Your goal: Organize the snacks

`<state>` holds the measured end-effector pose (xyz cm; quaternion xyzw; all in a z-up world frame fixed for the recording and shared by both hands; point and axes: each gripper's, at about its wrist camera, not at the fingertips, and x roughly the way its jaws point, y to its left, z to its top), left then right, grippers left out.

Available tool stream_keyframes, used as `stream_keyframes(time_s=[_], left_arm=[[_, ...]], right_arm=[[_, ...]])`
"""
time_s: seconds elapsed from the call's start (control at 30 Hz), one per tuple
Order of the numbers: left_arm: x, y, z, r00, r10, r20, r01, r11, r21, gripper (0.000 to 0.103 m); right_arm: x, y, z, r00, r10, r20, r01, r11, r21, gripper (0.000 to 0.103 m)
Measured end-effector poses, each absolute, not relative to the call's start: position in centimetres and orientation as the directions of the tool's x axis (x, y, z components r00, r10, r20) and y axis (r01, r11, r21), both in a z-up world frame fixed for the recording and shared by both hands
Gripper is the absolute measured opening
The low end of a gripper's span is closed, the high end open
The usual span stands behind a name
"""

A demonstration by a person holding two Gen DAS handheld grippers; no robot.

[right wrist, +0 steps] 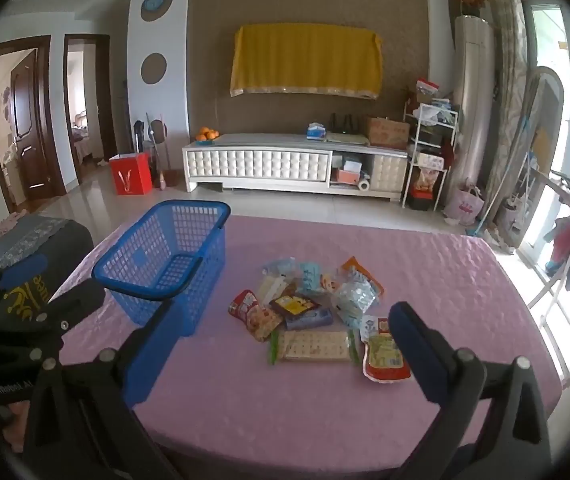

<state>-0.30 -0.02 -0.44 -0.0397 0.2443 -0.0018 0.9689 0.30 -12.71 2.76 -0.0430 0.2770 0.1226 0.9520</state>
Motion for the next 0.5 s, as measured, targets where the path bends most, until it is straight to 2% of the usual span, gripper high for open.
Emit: stream_keyframes(time_s=[0.5], left_arm=[[0.12,-0.03,-0.03,0.882,-0.060,-0.468,0.030,0.997,-0.070,0.103]], right_arm=[[-0.22,-12.93,3.14,0.826,0.166,-0.539,-0.206,0.978,-0.014,0.103]])
